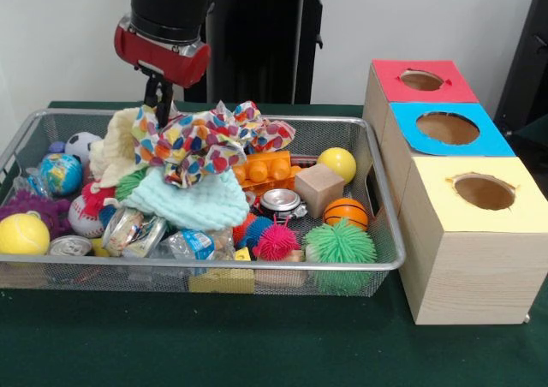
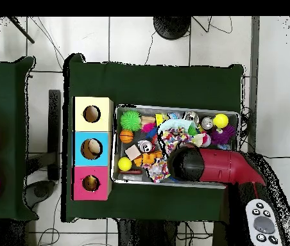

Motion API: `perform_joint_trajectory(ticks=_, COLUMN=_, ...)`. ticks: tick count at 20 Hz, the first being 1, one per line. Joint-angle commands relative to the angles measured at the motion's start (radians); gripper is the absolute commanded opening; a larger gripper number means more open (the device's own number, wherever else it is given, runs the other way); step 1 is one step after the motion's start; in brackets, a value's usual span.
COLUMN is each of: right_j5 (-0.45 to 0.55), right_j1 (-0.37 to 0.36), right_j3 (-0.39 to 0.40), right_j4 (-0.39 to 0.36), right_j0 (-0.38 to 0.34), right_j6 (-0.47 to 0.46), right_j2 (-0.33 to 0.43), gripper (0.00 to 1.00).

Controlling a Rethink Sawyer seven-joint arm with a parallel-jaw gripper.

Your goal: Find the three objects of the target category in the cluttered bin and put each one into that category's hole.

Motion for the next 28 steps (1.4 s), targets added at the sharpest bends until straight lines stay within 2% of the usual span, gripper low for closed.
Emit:
perform_joint_trajectory(ticks=1, right_j5=0.039, right_j1=0.034, right_j3=-0.051, right_j4=-0.064, right_j0=-0.030, right_j6=-0.168, right_j2=0.118, gripper=0.00)
perform_joint_trajectory(ticks=6, right_j5=0.031, right_j1=0.033, right_j3=-0.055, right_j4=-0.088, right_j0=-0.049, right_j6=-0.194, right_j2=0.144, gripper=0.00)
perform_joint_trajectory(ticks=7, right_j5=0.048, right_j1=0.032, right_j3=-0.049, right_j4=-0.087, right_j0=-0.060, right_j6=-0.195, right_j2=0.156, gripper=1.00)
perform_joint_trajectory(ticks=10, right_j5=0.062, right_j1=0.036, right_j3=-0.048, right_j4=-0.077, right_j0=-0.078, right_j6=-0.212, right_j2=0.177, gripper=1.00)
perform_joint_trajectory(ticks=13, right_j5=0.070, right_j1=0.022, right_j3=-0.047, right_j4=-0.072, right_j0=-0.054, right_j6=-0.150, right_j2=0.153, gripper=1.00)
perform_joint_trajectory(ticks=17, right_j5=0.163, right_j1=0.005, right_j3=-0.042, right_j4=-0.030, right_j0=-0.029, right_j6=-0.115, right_j2=0.139, gripper=1.00)
perform_joint_trajectory(ticks=24, right_j5=0.347, right_j1=-0.039, right_j3=-0.007, right_j4=0.088, right_j0=0.046, right_j6=0.025, right_j2=0.109, gripper=1.00)
perform_joint_trajectory(ticks=28, right_j5=0.422, right_j1=-0.056, right_j3=-0.040, right_j4=0.087, right_j0=0.095, right_j6=0.047, right_j2=0.081, gripper=1.00)
